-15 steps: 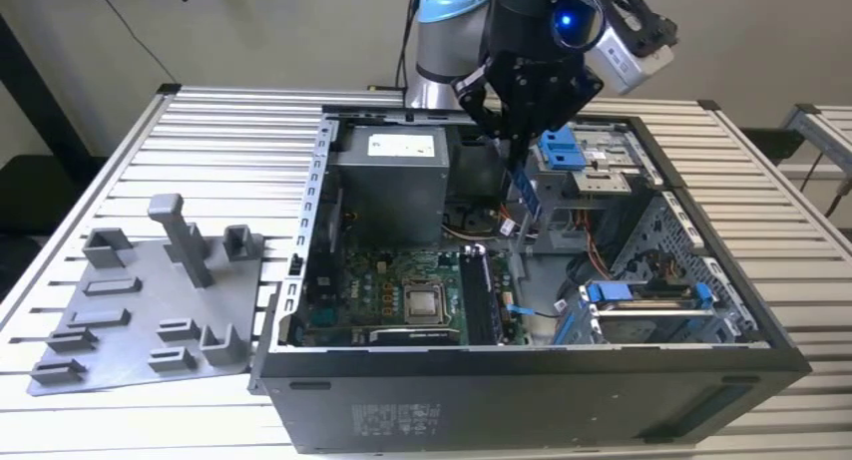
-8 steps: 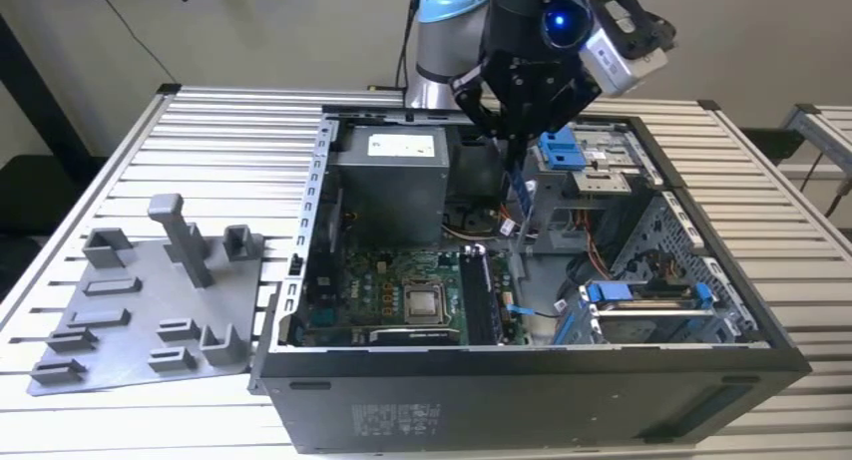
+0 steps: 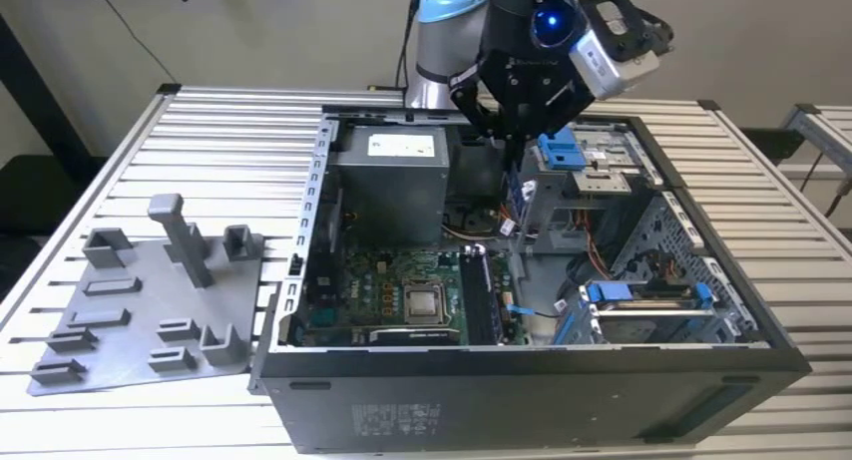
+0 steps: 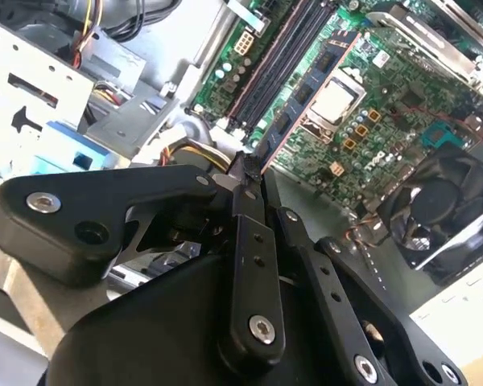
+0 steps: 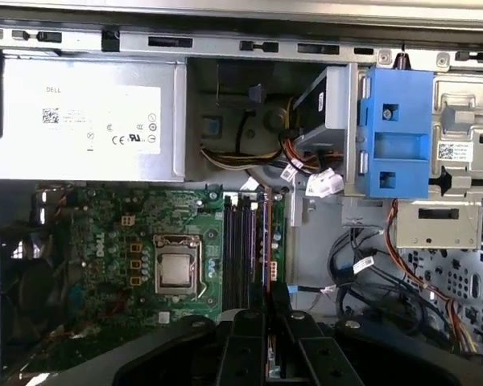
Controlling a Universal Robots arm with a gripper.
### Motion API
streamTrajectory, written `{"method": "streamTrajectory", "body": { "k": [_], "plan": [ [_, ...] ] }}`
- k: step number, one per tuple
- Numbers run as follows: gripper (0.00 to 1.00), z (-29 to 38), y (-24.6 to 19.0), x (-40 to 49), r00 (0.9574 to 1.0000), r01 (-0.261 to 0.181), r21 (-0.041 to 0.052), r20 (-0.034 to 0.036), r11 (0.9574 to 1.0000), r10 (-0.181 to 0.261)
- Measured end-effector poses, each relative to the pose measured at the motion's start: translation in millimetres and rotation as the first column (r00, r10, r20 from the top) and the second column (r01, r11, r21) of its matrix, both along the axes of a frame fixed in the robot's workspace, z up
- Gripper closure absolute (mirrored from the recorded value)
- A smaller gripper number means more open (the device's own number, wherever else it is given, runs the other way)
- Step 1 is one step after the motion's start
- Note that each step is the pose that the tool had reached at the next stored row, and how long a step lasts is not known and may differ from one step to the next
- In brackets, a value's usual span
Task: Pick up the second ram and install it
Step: 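Insert the second ram into the second slot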
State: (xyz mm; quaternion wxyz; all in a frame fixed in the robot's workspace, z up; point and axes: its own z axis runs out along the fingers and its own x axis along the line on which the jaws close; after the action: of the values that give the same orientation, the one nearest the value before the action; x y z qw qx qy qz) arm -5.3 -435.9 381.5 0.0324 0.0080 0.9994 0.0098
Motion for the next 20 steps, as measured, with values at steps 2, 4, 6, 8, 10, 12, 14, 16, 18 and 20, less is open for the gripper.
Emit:
{"method": "streamTrajectory", "body": {
  "k": [2, 4, 6, 8, 10, 12, 14, 16, 18, 20],
  "plan": [
    [0.86, -0.1, 0.2, 0.1, 1.0, 0.009, 0.0, 0.0, 1.0, -0.009],
    [0.86, -0.1, 0.4, 0.0, 0.9999, 0.014, 0.0, 0.0, 0.9999, -0.014],
    [0.86, -0.1, 0.4, 0.0, 0.9999, 0.015, -0.0001, 0.0, 0.9999, -0.015],
    [0.86, -0.3, 0.5, 0.0, 0.9999, 0.015, -0.002, 0.0001, 0.9999, -0.015],
    [0.86, -0.9, 0.8, -0.1, 0.9999, 0.011, -0.0061, 0.0001, 0.9999, -0.011],
    [0.86, -2.0, 1.4, -0.1, 1.0, 0.007, -0.0165, 0.0001, 0.9998, -0.007],
    [0.86, -3.1, 2.0, -0.1, 1.0, 0.005, -0.0332, 0.0002, 0.9994, -0.005],
    [0.86, -4.0, 2.6, -0.1, 1.0, 0.002, -0.0508, 0.0003, 0.9987, -0.002],
    [0.86, -6.2, 2.6, 0.0, 1.0, 0.001, -0.0526, 0.0003, 0.9986, -0.001],
    [0.86, -8.6, 2.6, 0.0, 1.0, 0.001, -0.0514, 0.0004, 0.9987, -0.001]
  ]
}}
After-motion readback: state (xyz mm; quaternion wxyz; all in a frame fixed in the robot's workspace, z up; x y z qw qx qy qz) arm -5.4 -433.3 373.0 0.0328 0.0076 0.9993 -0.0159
